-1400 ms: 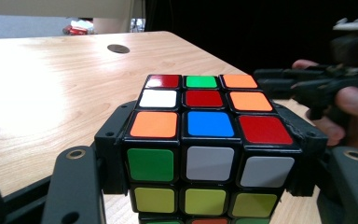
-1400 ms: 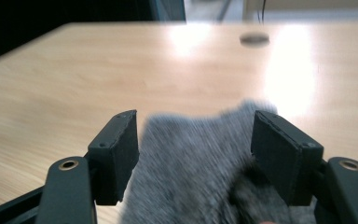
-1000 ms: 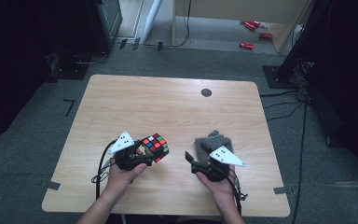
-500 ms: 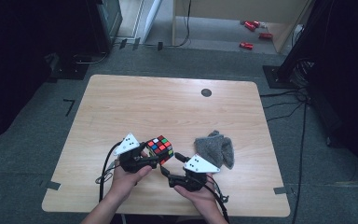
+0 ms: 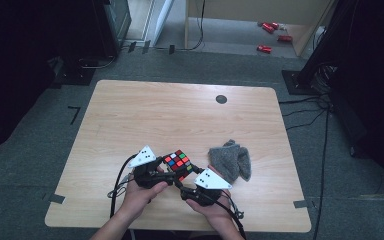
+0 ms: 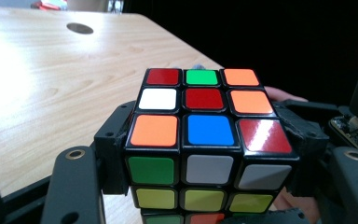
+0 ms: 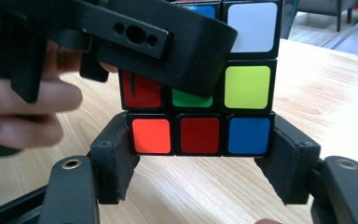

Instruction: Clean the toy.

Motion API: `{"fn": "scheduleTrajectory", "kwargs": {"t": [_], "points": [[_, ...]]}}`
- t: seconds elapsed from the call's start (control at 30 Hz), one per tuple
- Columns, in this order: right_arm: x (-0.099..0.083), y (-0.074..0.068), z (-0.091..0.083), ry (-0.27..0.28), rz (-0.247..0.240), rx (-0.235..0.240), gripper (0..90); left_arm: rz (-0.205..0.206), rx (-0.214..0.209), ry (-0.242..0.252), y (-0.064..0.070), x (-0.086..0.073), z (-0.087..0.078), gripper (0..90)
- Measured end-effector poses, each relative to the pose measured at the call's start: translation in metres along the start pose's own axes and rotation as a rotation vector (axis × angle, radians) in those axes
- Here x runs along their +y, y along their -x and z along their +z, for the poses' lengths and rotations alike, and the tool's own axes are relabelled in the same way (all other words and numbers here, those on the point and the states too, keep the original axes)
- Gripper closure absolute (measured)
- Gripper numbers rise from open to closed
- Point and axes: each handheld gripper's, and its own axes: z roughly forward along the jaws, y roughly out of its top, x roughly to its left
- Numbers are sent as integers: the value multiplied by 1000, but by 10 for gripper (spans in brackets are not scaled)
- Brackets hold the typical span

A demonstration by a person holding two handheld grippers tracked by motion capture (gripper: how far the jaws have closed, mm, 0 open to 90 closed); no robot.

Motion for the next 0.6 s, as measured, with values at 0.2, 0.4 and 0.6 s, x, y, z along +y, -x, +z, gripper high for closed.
{"fn": "scheduleTrajectory", "kwargs": {"t": [0.2, 0.4, 0.6], "points": [[-2, 0, -1, -17, -144, -38, 344, -12, -25, -78, -3, 5, 1, 332], [-7, -4, 0, -46, -289, -68, 345, -24, -42, -211, -8, 7, 4, 322], [-9, -4, 1, -38, -304, -60, 340, 7, -25, -210, -6, 8, 2, 340]]}}
